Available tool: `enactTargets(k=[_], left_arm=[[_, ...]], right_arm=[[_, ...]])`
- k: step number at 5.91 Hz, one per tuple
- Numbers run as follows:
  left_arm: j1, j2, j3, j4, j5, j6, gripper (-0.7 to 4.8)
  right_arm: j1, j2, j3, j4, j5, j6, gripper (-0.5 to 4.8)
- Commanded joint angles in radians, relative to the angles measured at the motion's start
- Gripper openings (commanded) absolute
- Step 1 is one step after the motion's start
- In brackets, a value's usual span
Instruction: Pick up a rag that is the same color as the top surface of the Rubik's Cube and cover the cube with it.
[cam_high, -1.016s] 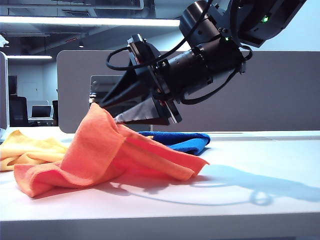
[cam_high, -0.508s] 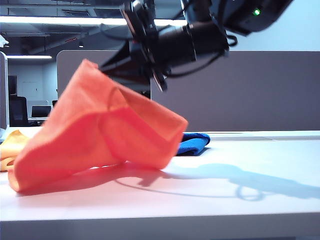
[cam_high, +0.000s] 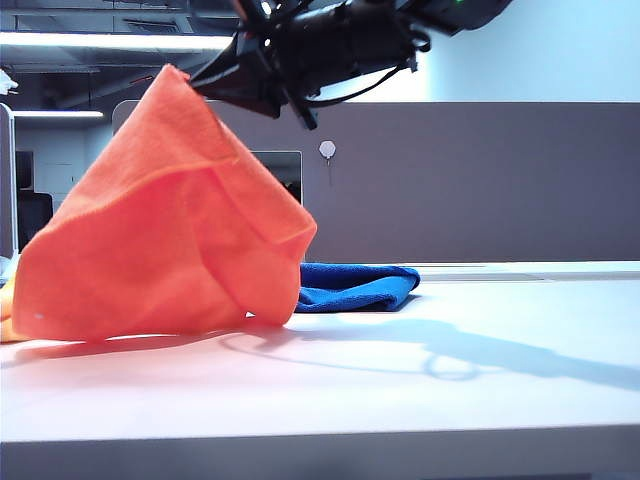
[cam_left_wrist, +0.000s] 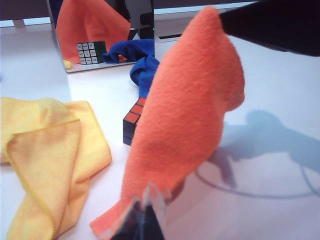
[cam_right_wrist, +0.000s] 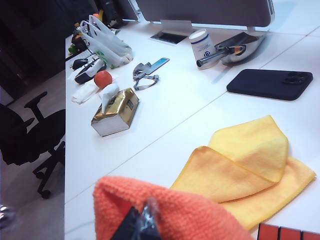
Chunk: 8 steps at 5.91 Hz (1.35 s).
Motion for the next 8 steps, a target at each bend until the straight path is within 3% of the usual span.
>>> enactTargets(k=[1,5,7,8], left_arm=[[-0.002,-0.001,0.002,0.013,0.006,0.0,-0.05],[-0.002,0.0,0.001,0.012,0.006,0.0,-0.05],[-0.002,0.001,0.001,-0.009,0.006,0.0,-0.05],[-0.002,0.001,0.001,-0.009,0.006,0.0,-0.05]], right_arm=[[-0.008,0.087,0.179,-0.01,0.039,-0.003,-0.01],[-0.064,0.192,0.364,-0.092,0.199,-0.041,-0.01],[-0.092,0.2,0.436,-0.217,0.196,-0.016,-0.01],[-0.083,0.206,0.434,-0.287,0.142,-0.046,0.0]])
